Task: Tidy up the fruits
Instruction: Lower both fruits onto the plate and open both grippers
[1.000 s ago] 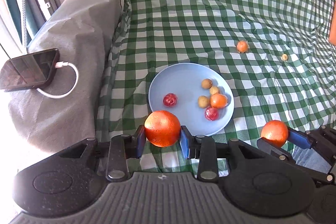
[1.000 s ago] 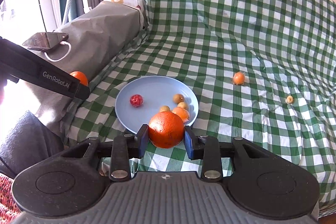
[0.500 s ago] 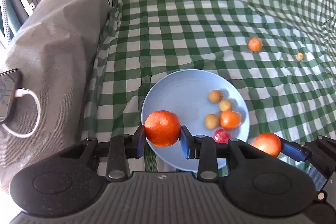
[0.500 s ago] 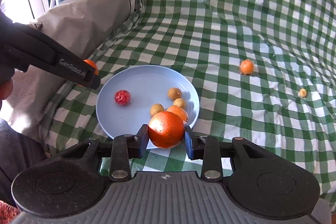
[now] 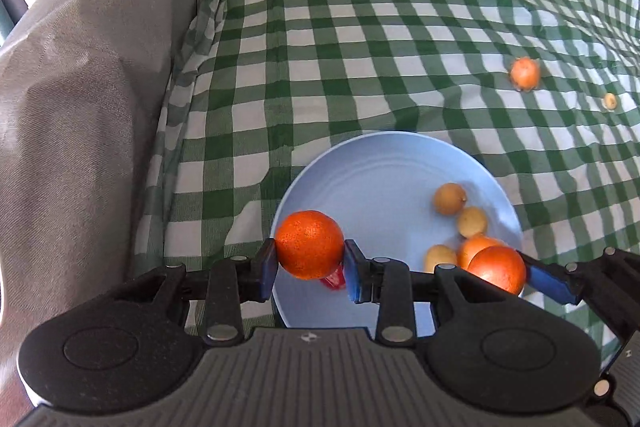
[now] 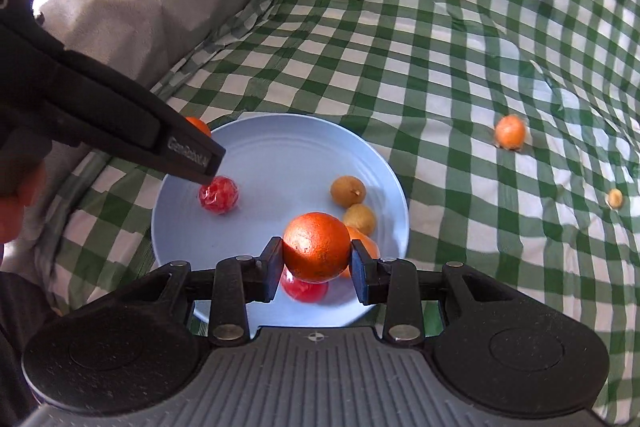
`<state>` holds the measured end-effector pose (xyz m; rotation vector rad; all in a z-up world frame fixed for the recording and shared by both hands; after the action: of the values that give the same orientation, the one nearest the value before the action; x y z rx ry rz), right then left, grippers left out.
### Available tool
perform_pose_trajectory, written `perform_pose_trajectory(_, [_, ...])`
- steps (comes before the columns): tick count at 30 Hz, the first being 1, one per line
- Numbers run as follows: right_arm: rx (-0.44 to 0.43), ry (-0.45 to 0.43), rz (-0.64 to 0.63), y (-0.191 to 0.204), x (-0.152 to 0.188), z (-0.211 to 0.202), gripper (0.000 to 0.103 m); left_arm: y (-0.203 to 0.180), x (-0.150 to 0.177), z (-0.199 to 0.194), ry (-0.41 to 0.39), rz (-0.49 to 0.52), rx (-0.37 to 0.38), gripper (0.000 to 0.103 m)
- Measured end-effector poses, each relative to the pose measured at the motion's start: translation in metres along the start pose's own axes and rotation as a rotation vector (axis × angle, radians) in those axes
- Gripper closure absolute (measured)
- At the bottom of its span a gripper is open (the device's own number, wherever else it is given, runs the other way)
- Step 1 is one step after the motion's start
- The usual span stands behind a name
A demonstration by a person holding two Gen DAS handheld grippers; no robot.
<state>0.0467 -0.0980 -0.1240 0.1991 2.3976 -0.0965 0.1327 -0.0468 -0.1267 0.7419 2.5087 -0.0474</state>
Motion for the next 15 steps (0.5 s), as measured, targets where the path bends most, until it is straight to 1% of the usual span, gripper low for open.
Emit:
perform_pose_trajectory(1, [0.003, 0.001, -0.006, 0.0, -0.002, 0.003, 0.066, 0.001, -0.001, 0.001, -0.002, 0.004, 0.002, 0.061])
perform_pose_trajectory(2, [0.001, 0.002, -0.011, 0.0, -0.003, 0.006, 0.065, 0.001, -0.002, 0.0, -0.011, 0.005, 0.003, 0.048])
perform_pose_trajectory(3, [0.0, 0.005, -0.013, 0.0, -0.005, 0.009, 0.064, 0.002, -0.002, -0.003, -0.028, 0.003, 0.003, 0.039])
perform_pose_trajectory(4, [0.005, 0.001, -0.009, -0.001, -0.006, 0.009, 0.052, 0.002, -0.003, -0.009, -0.051, 0.0, 0.005, 0.02])
perform_pose_trajectory(5, [0.012, -0.006, -0.009, -0.002, -0.008, 0.007, 0.044, 0.003, -0.003, -0.016, -0.074, -0.003, 0.006, 0.008])
perform_pose_trajectory(6, [0.013, -0.013, -0.013, -0.002, -0.009, 0.004, 0.029, 0.004, -0.002, -0.025, -0.1, -0.004, 0.011, 0.005])
perform_pose_trajectory(7, [0.012, -0.022, -0.02, -0.002, -0.01, -0.002, 0.02, 0.003, -0.001, -0.035, -0.119, -0.001, 0.02, 0.002])
perform_pose_trajectory(10, [0.019, -0.039, -0.036, -0.001, -0.004, -0.024, 0.011, 0.004, 0.009, -0.061, -0.143, 0.018, 0.027, 0.001])
perform_pose_trajectory(12, [0.02, -0.038, -0.034, 0.0, 0.004, -0.042, 0.01, 0.007, 0.021, -0.078, -0.145, 0.018, 0.019, 0.001])
perform_pose_trajectory(15, [0.028, -0.051, -0.012, 0.003, 0.018, -0.071, 0.008, 0.016, 0.041, -0.104, -0.154, -0.018, 0.002, 0.001])
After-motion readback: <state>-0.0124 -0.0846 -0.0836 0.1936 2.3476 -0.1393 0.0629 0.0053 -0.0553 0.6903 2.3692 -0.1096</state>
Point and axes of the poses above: each gripper's, at about its wrist camera, not at the fingertips, and z roughly the way its jaws point, y to its left, x to its underside, the point moved 5 cm from there along z, roughly the way its jaws point, and after that the axes turned 2 degrees about -y, right-handed, at the moved point
